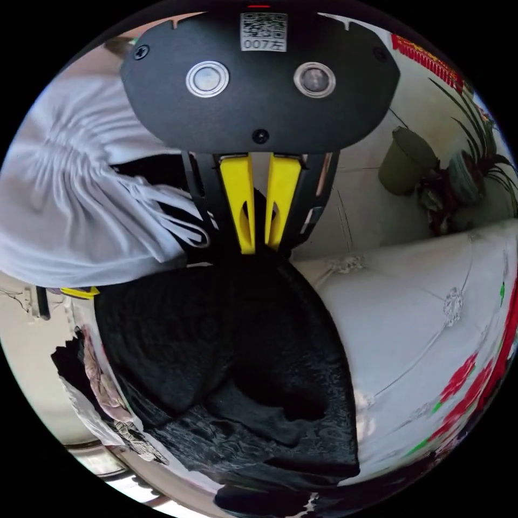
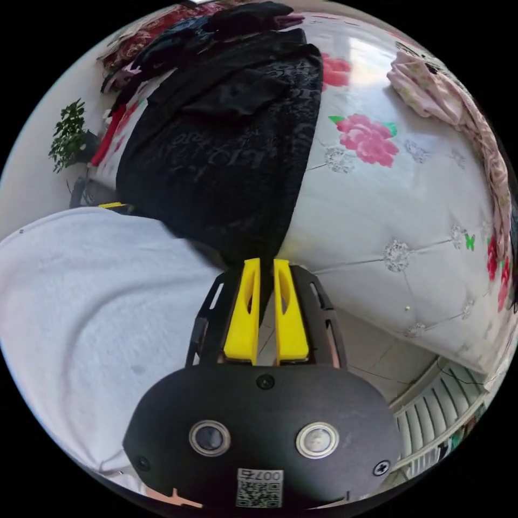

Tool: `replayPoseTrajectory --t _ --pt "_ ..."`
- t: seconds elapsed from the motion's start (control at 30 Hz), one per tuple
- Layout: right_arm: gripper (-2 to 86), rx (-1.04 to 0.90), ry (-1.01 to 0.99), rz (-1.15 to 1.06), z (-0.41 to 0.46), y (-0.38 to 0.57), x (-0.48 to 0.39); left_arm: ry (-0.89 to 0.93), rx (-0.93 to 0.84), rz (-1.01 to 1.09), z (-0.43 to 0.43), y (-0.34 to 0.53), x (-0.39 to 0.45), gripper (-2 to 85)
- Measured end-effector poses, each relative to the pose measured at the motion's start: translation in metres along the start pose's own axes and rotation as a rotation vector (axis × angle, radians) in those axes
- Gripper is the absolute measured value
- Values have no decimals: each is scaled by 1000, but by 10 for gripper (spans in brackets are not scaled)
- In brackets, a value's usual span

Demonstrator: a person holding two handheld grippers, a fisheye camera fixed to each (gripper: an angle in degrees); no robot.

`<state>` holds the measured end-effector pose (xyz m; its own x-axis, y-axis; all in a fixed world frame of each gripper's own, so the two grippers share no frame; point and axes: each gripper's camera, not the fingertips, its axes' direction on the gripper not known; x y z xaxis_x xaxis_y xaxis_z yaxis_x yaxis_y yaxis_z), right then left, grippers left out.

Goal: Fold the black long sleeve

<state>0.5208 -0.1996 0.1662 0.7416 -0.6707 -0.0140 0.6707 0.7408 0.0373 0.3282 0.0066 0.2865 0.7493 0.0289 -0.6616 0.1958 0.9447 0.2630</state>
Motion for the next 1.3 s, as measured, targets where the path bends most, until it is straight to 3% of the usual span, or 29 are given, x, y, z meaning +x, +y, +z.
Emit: replayPoseTrajectory --t 0.13,0.3,0.47,0.53,0.67,0.77,0.9,1.0,1.1,1.3 --pt "6 34 -215 -74 -24 -3 20 175 81 39 -50 13 -19 4" --pt "1 304 -516 -33 -91 -20 71 550 272 130 -137 0 -74 2" --pt "3 539 -680 -79 -169 -87 105 737 453 128 -201 -79 -141 8" --pt "6 613 -699 -102 -202 -129 110 775 526 61 -222 -126 -167 17" --pt "23 805 -645 88 -253 -228 126 846 779 -362 -240 -216 -221 81" --pt "30 788 -608 249 -242 -265 139 719 811 -482 -237 -244 -230 91" --pt "40 646 -493 271 -189 -268 146 442 652 -403 -198 -249 -226 99" --pt "50 530 -354 339 -151 -243 156 346 550 -385 -156 -225 -217 111" --pt "60 544 -281 435 -140 -209 167 282 509 -393 -126 -195 -198 116" --pt "47 461 -367 451 -126 -232 184 40 433 -359 -92 -208 -147 75"
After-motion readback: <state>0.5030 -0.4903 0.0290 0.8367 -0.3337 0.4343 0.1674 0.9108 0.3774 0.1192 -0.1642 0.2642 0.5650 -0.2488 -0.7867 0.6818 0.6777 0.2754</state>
